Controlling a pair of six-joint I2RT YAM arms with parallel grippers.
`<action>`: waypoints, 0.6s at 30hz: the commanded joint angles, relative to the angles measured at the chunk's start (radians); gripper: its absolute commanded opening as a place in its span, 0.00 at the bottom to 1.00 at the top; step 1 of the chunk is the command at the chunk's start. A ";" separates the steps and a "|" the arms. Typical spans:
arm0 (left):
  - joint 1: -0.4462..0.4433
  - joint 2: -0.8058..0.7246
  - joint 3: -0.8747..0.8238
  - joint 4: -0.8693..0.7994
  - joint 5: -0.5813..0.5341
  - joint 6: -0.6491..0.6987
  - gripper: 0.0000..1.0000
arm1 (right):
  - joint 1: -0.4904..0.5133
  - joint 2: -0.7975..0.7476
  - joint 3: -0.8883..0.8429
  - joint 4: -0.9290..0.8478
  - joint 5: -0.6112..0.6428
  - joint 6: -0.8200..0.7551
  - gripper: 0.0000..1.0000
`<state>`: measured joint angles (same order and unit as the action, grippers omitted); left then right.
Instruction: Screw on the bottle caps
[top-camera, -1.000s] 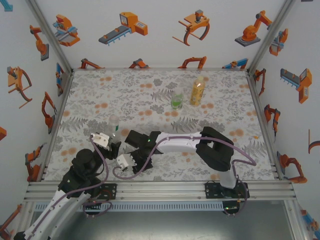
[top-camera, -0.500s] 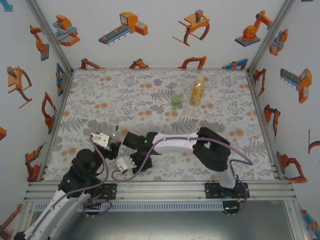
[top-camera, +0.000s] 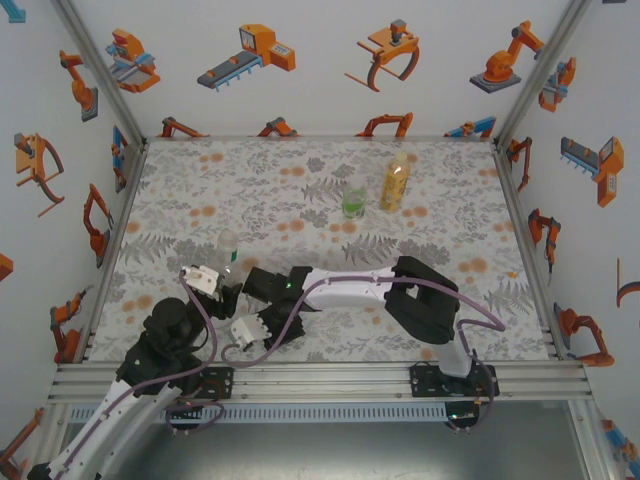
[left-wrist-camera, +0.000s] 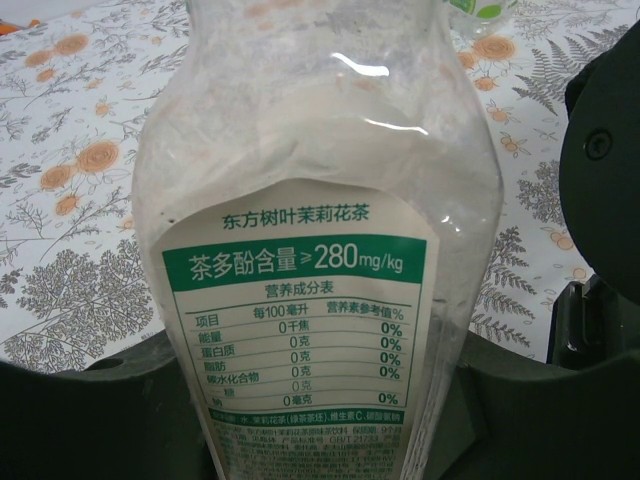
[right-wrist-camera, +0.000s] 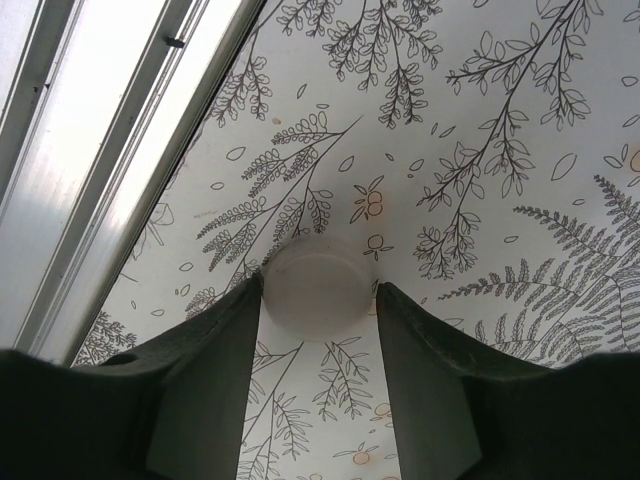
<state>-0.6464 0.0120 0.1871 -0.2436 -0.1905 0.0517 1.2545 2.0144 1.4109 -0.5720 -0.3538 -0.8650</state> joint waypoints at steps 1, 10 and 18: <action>0.007 -0.013 0.011 0.014 -0.007 -0.016 0.13 | 0.014 0.040 0.031 -0.037 0.015 -0.014 0.46; 0.006 -0.013 0.011 0.013 -0.007 -0.016 0.13 | 0.031 0.075 0.069 -0.088 0.047 -0.017 0.45; 0.007 -0.014 0.012 0.015 -0.003 -0.014 0.12 | 0.033 0.079 0.079 -0.118 0.056 -0.013 0.30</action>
<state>-0.6464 0.0120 0.1871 -0.2436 -0.1905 0.0517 1.2770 2.0563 1.4826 -0.6407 -0.3157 -0.8658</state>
